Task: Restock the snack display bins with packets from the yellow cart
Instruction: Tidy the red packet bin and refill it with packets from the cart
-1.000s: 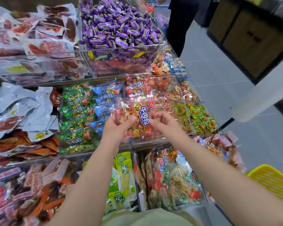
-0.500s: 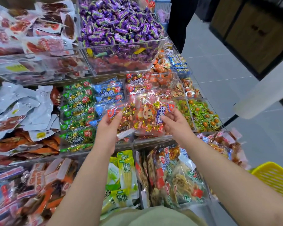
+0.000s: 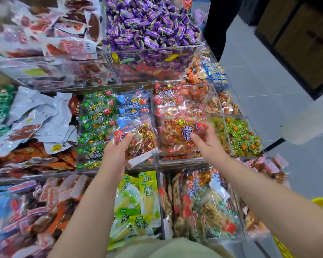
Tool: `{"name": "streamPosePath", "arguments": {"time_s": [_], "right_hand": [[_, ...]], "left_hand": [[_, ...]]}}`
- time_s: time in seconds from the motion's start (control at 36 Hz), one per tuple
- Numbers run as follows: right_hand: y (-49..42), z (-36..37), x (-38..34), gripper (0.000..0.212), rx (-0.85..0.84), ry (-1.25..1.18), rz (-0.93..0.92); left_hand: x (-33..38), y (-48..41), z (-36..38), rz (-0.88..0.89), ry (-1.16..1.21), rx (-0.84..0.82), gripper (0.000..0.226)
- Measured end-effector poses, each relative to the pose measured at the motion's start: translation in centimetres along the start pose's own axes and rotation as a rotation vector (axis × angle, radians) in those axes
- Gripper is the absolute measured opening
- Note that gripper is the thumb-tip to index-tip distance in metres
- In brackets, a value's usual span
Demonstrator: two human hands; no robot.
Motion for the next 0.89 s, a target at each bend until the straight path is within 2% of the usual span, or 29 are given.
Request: {"name": "streamPosePath", "arguments": {"time_s": [0.08, 0.19, 0.25, 0.36, 0.44, 0.5, 0.53, 0.56, 0.61, 0.67, 0.69, 0.78, 0.81, 0.89], "right_hand": [[-1.4, -1.6, 0.0, 0.028, 0.13, -0.045, 0.073], [-2.4, -4.7, -0.3, 0.036, 0.184, -0.107, 0.059], [-1.7, -5.9, -1.1, 0.032, 0.147, -0.002, 0.005], [0.3, -7.1, -1.9, 0.042, 0.023, 0.202, -0.039], [1.6, -7.9, -2.4, 0.03, 0.007, 0.481, -0.1], [2.4, -8.5, -2.5, 0.023, 0.007, 0.554, -0.103], [2.7, -8.8, -2.5, 0.021, -0.001, 0.555, -0.095], [3.2, -9.0, -2.6, 0.02, -0.016, 0.554, -0.097], [4.0, -9.0, -3.1, 0.016, -0.048, 0.576, -0.133], [4.7, -8.4, -3.9, 0.013, -0.087, 0.636, -0.209], [4.9, -7.7, -4.2, 0.013, -0.119, 0.69, -0.246], [5.3, -4.4, -4.7, 0.014, -0.243, 0.86, -0.35], [5.3, -3.3, -4.6, 0.016, -0.276, 0.904, -0.369], [4.4, -0.8, -3.5, 0.021, -0.318, 1.005, -0.357]], "left_hand": [[-0.3, 0.1, -0.9, -0.021, -0.004, 0.057, 0.033], [0.0, -0.1, -1.9, 0.026, -0.031, 0.116, 0.046], [0.1, -0.1, -2.0, 0.032, -0.026, 0.126, 0.043], [0.3, 0.0, -1.2, 0.038, -0.007, 0.094, 0.022], [0.1, 0.0, -0.6, 0.021, -0.014, 0.076, 0.028], [0.2, 0.2, 0.0, 0.043, -0.034, 0.032, 0.018], [0.3, 0.2, 0.3, 0.057, -0.048, 0.008, 0.021], [0.4, 0.3, 0.6, 0.07, -0.066, -0.012, 0.036], [0.5, 0.3, 0.9, 0.081, -0.092, -0.033, 0.079], [0.5, 0.3, 1.0, 0.076, -0.089, -0.027, 0.091], [0.3, 0.2, 0.9, 0.064, -0.078, -0.01, 0.087], [0.2, 0.1, 0.8, 0.059, -0.077, 0.0, 0.039], [0.1, 0.1, 0.9, 0.057, -0.082, 0.0, 0.033], [0.0, -0.1, 1.0, 0.046, -0.095, 0.005, 0.045]]}}
Point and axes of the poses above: each hand's wrist, its own y-axis away from the middle knuckle, its own z-axis out of the palm, x = y × z, the point moved 10 cm from there along -y, towards the middle knuckle, and after that the axes turned 6 degrees about z, right-handed, at the moved point
